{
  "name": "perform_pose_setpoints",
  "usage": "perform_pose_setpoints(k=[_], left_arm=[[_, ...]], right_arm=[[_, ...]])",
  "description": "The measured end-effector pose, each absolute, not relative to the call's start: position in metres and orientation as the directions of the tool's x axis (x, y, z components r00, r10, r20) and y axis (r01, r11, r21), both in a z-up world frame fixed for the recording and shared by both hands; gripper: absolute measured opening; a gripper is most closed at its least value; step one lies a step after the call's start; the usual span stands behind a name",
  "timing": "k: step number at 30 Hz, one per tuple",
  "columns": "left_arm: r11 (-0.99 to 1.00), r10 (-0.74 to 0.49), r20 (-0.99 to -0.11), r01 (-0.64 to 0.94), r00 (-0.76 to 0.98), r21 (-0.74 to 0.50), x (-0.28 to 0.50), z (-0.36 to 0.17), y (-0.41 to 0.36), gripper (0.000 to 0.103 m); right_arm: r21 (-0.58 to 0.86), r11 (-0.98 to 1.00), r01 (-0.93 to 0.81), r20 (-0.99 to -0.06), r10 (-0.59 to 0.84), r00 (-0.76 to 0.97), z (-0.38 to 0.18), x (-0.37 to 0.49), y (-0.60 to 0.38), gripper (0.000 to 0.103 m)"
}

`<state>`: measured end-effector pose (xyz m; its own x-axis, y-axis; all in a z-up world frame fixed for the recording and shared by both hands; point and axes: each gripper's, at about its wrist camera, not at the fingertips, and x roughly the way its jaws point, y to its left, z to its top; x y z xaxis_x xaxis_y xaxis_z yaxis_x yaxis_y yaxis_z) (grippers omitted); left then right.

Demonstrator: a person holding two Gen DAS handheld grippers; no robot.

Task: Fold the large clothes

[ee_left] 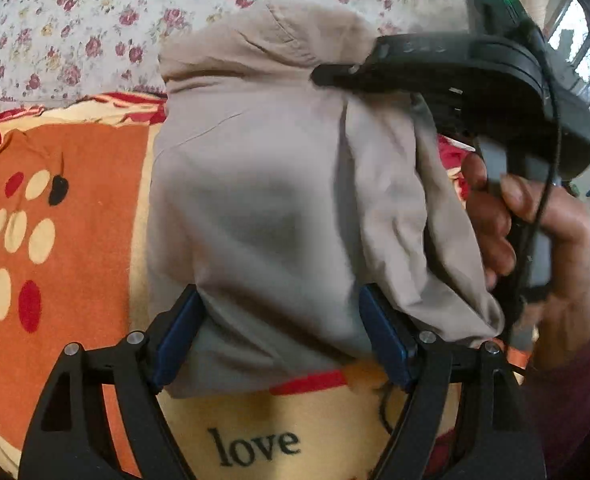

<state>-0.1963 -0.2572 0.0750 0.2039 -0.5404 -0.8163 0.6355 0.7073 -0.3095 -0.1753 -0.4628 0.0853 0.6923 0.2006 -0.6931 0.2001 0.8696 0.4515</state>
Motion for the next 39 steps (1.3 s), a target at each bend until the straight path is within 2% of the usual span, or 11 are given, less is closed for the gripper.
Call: perform_pose_setpoints(k=[3, 7, 11, 14, 20, 22, 24, 31, 33, 37, 39], left_arm=[[0.672, -0.574, -0.793, 0.671, 0.203, -0.315, -0.203, 0.081, -0.262, 0.081], [0.644, -0.541, -0.813, 0.728, 0.215, -0.236, -0.213, 0.074, -0.279, 0.081], [0.631, -0.545, -0.814, 0.738, 0.202, -0.239, -0.215, 0.088, -0.265, 0.081], [0.657, -0.546, -0.795, 0.724, 0.266, -0.208, -0.210, 0.104, -0.245, 0.081], [0.742, -0.496, -0.804, 0.642, 0.329, -0.194, -0.175, 0.089, -0.239, 0.081], [0.757, -0.470, -0.825, 0.624, 0.313, -0.194, -0.171, 0.076, -0.246, 0.081], [0.762, -0.460, -0.839, 0.614, 0.290, -0.205, -0.171, 0.070, -0.248, 0.081], [0.749, -0.473, -0.834, 0.629, 0.284, -0.210, -0.171, 0.067, -0.259, 0.081], [0.743, -0.481, -0.832, 0.633, 0.277, -0.219, -0.169, 0.064, -0.266, 0.081], [0.737, -0.480, -0.838, 0.638, 0.260, -0.224, -0.169, 0.055, -0.274, 0.082], [0.737, -0.477, -0.840, 0.638, 0.258, -0.223, -0.171, 0.052, -0.277, 0.082]], right_arm=[[0.482, 0.847, 0.223, -0.625, 0.154, 0.766, 0.092, -0.190, -0.491, 0.009], [0.482, 0.785, 0.390, -0.715, 0.094, 0.693, 0.040, -0.190, -0.529, 0.009], [0.604, 0.665, 0.438, -0.678, 0.140, 0.722, 0.032, -0.222, -0.552, 0.050], [0.544, 0.715, 0.439, -0.700, 0.099, 0.707, 0.065, -0.250, -0.549, 0.051], [0.533, 0.801, 0.273, -0.670, 0.203, 0.714, 0.104, -0.269, -0.490, 0.060], [0.509, 0.828, 0.237, -0.690, 0.227, 0.687, 0.098, -0.260, -0.471, 0.056], [0.419, 0.865, 0.275, -0.756, 0.165, 0.633, 0.083, -0.256, -0.461, 0.007], [0.408, 0.819, 0.404, -0.810, 0.120, 0.574, 0.037, -0.295, -0.487, 0.000], [0.451, 0.800, 0.396, -0.769, 0.123, 0.627, 0.051, -0.301, -0.490, 0.001], [0.406, 0.839, 0.363, -0.689, 0.020, 0.724, 0.106, -0.295, -0.481, 0.022], [0.365, 0.869, 0.336, -0.670, -0.006, 0.742, 0.125, -0.273, -0.471, 0.070]])
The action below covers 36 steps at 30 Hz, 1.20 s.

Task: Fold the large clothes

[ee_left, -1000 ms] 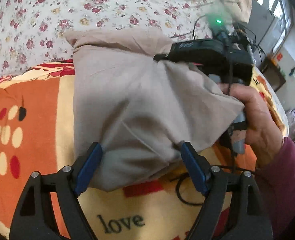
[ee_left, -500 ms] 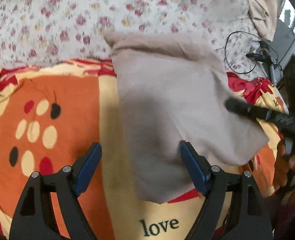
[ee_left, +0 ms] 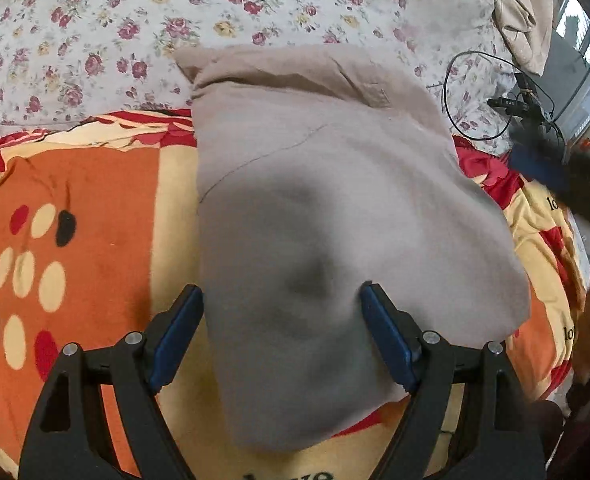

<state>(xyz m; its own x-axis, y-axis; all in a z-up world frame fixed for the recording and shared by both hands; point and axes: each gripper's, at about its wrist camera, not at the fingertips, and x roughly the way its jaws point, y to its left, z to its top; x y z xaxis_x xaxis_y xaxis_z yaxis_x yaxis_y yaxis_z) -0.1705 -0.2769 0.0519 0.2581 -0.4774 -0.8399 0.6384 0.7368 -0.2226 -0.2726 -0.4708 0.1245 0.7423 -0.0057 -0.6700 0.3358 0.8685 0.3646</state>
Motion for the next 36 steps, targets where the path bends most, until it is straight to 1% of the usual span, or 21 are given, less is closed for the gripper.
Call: perform_pose_setpoints(k=[1, 2, 6, 7, 8, 9, 10, 11, 13, 15, 18, 20, 21, 22, 23, 24, 26, 29, 30, 33, 36], left_arm=[[0.737, -0.475, -0.841, 0.638, 0.258, -0.220, -0.171, 0.051, -0.278, 0.082], [0.738, -0.472, -0.842, 0.639, 0.259, -0.217, -0.172, 0.050, -0.278, 0.082], [0.732, -0.473, -0.845, 0.645, 0.252, -0.218, -0.173, 0.048, -0.279, 0.082], [0.730, -0.473, -0.846, 0.647, 0.247, -0.220, -0.172, 0.049, -0.279, 0.082], [0.729, -0.473, -0.847, 0.648, 0.243, -0.221, -0.171, 0.048, -0.279, 0.082], [0.728, -0.471, -0.849, 0.649, 0.239, -0.221, -0.170, 0.048, -0.280, 0.082], [0.725, -0.472, -0.850, 0.651, 0.233, -0.224, -0.169, 0.048, -0.280, 0.082], [0.721, -0.475, -0.850, 0.654, 0.226, -0.229, -0.168, 0.048, -0.281, 0.082], [0.714, -0.483, -0.849, 0.658, 0.216, -0.238, -0.167, 0.047, -0.284, 0.083], [0.713, -0.483, -0.850, 0.659, 0.211, -0.241, -0.166, 0.044, -0.289, 0.083], [0.712, -0.491, -0.846, 0.655, 0.206, -0.253, -0.166, 0.042, -0.292, 0.083], [0.711, -0.484, -0.849, 0.660, 0.211, -0.241, -0.166, 0.042, -0.292, 0.083], [0.711, -0.483, -0.849, 0.661, 0.213, -0.239, -0.167, 0.042, -0.292, 0.083], [0.714, -0.479, -0.851, 0.660, 0.216, -0.235, -0.167, 0.042, -0.292, 0.083], [0.716, -0.477, -0.852, 0.658, 0.217, -0.233, -0.166, 0.042, -0.292, 0.083], [0.718, -0.475, -0.853, 0.656, 0.216, -0.234, -0.166, 0.041, -0.292, 0.083], [0.722, -0.470, -0.855, 0.652, 0.219, -0.230, -0.166, 0.044, -0.292, 0.083], [0.727, -0.463, -0.858, 0.648, 0.220, -0.226, -0.166, 0.049, -0.292, 0.083], [0.731, -0.464, -0.856, 0.645, 0.228, -0.224, -0.164, 0.052, -0.291, 0.083], [0.756, -0.484, -0.825, 0.615, 0.292, -0.226, -0.158, 0.064, -0.281, 0.083], [0.775, -0.479, -0.810, 0.597, 0.339, -0.209, -0.148, 0.070, -0.277, 0.083]], right_arm=[[0.346, 0.882, 0.319, -0.669, -0.006, 0.743, 0.128, -0.260, -0.467, 0.074], [0.294, 0.902, 0.317, -0.688, -0.031, 0.725, 0.128, -0.236, -0.463, 0.073], [0.041, 0.905, 0.424, -0.744, -0.256, 0.618, 0.114, -0.172, -0.473, 0.075], [0.040, 0.902, 0.429, -0.768, -0.247, 0.591, 0.103, -0.159, -0.480, 0.075], [0.123, 0.909, 0.399, -0.794, -0.150, 0.588, 0.089, -0.148, -0.488, 0.067], [0.190, 0.906, 0.377, -0.798, -0.081, 0.597, 0.080, -0.146, -0.493, 0.026], [0.273, 0.885, 0.377, -0.792, -0.016, 0.611, 0.072, -0.148, -0.498, 0.004], [0.301, 0.872, 0.385, -0.776, -0.011, 0.631, 0.072, -0.154, -0.502, 0.003], [0.303, 0.866, 0.399, -0.745, -0.046, 0.665, 0.074, -0.167, -0.507, 0.002], [0.331, 0.818, 0.470, -0.740, -0.085, 0.668, 0.064, -0.178, -0.524, 0.000], [0.311, 0.784, 0.538, -0.786, -0.106, 0.609, 0.037, -0.173, -0.538, 0.001], [0.308, 0.793, 0.525, -0.801, -0.081, 0.593, 0.026, -0.171, -0.537, 0.002], [0.301, 0.800, 0.520, -0.793, -0.093, 0.603, 0.031, -0.175, -0.536, 0.004], [0.286, 0.806, 0.519, -0.786, -0.112, 0.608, 0.039, -0.179, -0.534, 0.009], [0.266, 0.807, 0.527, -0.781, -0.140, 0.609, 0.052, -0.184, -0.532, 0.019], [0.243, 0.808, 0.538, -0.777, -0.170, 0.607, 0.065, -0.191, -0.529, 0.023], [0.223, 0.821, 0.526, -0.760, -0.192, 0.620, 0.085, -0.202, -0.522, 0.025], [0.234, 0.864, 0.446, -0.717, -0.156, 0.679, 0.114, -0.209, -0.502, 0.040], [0.239, 0.877, 0.417, -0.710, -0.136, 0.691, 0.118, -0.209, -0.495, 0.042], [0.271, 0.897, 0.349, -0.704, -0.063, 0.707, 0.112, -0.203, -0.475, 0.043], [0.215, 0.897, 0.387, -0.743, -0.107, 0.660, 0.087, -0.190, -0.475, 0.043]])
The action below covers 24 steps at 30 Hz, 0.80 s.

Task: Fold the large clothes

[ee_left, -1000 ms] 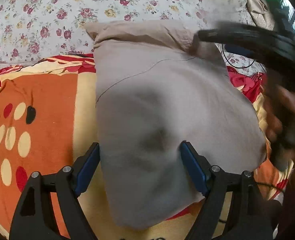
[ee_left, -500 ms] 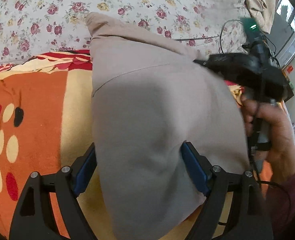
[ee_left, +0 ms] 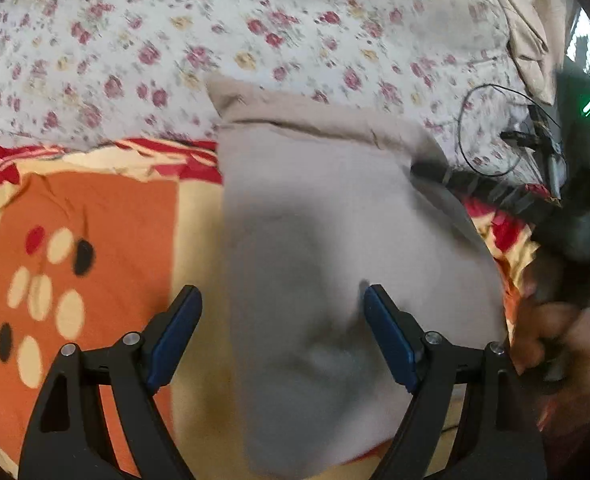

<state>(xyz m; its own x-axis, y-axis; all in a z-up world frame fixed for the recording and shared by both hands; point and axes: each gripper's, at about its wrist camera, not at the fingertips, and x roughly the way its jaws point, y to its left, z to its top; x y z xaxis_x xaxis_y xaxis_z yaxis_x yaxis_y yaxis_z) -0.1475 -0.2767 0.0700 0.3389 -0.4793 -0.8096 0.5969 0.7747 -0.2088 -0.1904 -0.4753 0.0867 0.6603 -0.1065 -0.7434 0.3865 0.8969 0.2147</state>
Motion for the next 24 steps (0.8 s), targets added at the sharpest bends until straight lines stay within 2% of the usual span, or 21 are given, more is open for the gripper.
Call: perform_pose_setpoints(k=[2, 6, 7, 10, 13, 15, 17, 22, 24], left_arm=[[0.771, -0.473, -0.822, 0.601, 0.317, -0.212, -0.141, 0.063, -0.280, 0.084], [0.750, -0.488, -0.836, 0.610, 0.249, -0.257, -0.134, 0.040, -0.291, 0.089], [0.753, -0.486, -0.841, 0.603, 0.239, -0.264, -0.132, 0.034, -0.293, 0.093], [0.756, -0.485, -0.844, 0.596, 0.231, -0.272, -0.133, 0.034, -0.293, 0.093], [0.746, -0.488, -0.842, 0.610, 0.228, -0.267, -0.136, 0.045, -0.285, 0.093], [0.730, -0.508, -0.831, 0.624, 0.224, -0.278, -0.135, 0.051, -0.277, 0.093], [0.708, -0.541, -0.814, 0.636, 0.211, -0.306, -0.130, 0.056, -0.269, 0.094], [0.685, -0.598, -0.797, 0.570, 0.083, -0.454, -0.108, 0.037, -0.269, 0.094], [0.674, -0.612, -0.789, 0.558, 0.052, -0.485, -0.106, 0.030, -0.272, 0.094]], right_arm=[[0.188, 0.874, 0.448, -0.772, -0.151, 0.617, 0.060, -0.185, -0.487, 0.039], [0.216, 0.842, 0.495, -0.773, -0.163, 0.614, 0.022, -0.189, -0.505, 0.039], [0.222, 0.840, 0.495, -0.771, -0.160, 0.616, 0.018, -0.189, -0.506, 0.039], [0.226, 0.843, 0.489, -0.776, -0.148, 0.613, 0.016, -0.189, -0.509, 0.040], [0.248, 0.859, 0.448, -0.775, -0.101, 0.623, 0.038, -0.199, -0.511, 0.049], [0.312, 0.841, 0.441, -0.761, -0.057, 0.646, 0.054, -0.219, -0.518, 0.073], [0.397, 0.815, 0.422, -0.723, -0.005, 0.691, 0.063, -0.243, -0.527, 0.082], [0.517, 0.775, 0.363, -0.719, 0.163, 0.676, 0.040, -0.257, -0.536, 0.084], [0.534, 0.772, 0.345, -0.705, 0.181, 0.686, 0.035, -0.254, -0.536, 0.084]])
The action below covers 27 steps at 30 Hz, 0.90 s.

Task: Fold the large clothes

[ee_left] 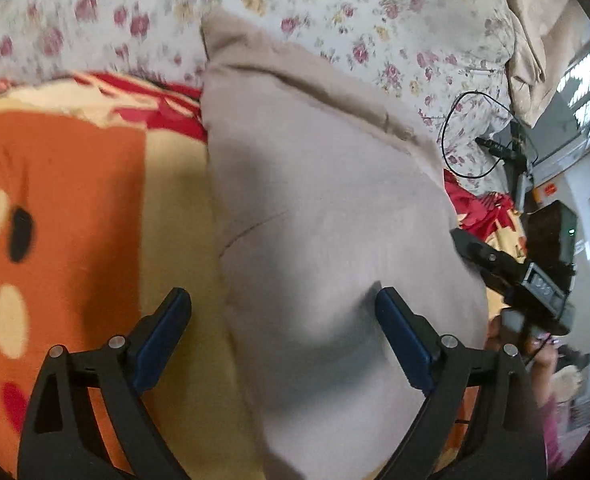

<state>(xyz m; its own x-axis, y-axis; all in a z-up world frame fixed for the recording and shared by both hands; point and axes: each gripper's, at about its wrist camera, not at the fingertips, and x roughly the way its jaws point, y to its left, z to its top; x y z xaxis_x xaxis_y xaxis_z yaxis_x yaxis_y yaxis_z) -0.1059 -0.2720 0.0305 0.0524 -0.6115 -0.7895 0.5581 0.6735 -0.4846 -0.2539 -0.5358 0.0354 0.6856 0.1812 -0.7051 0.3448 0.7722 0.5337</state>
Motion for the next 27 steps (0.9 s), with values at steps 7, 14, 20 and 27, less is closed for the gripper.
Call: perform_pose_setpoints(k=[7, 14, 20, 27], left_arm=[[0.654, -0.611, -0.791, 0.574, 0.016, -0.493, -0.103, 0.021, -0.292, 0.101], [0.594, -0.649, -0.760, 0.656, 0.048, -0.465, -0.115, 0.050, -0.289, 0.032], [0.541, -0.708, -0.705, 0.678, 0.047, -0.498, -0.140, 0.115, -0.231, 0.029], [0.623, -0.557, -0.823, 0.710, 0.109, -0.328, -0.204, 0.104, -0.177, 0.033]], right_arm=[[0.600, 0.758, 0.256, -0.666, 0.297, 0.684, 0.021, -0.230, -0.532, 0.090], [0.611, 0.755, 0.236, -0.655, 0.315, 0.687, 0.036, -0.229, -0.515, 0.041], [0.660, 0.741, 0.121, -0.564, 0.382, 0.732, 0.085, -0.268, -0.477, 0.031], [0.718, 0.690, 0.094, -0.543, 0.470, 0.695, 0.065, -0.304, -0.414, 0.044]])
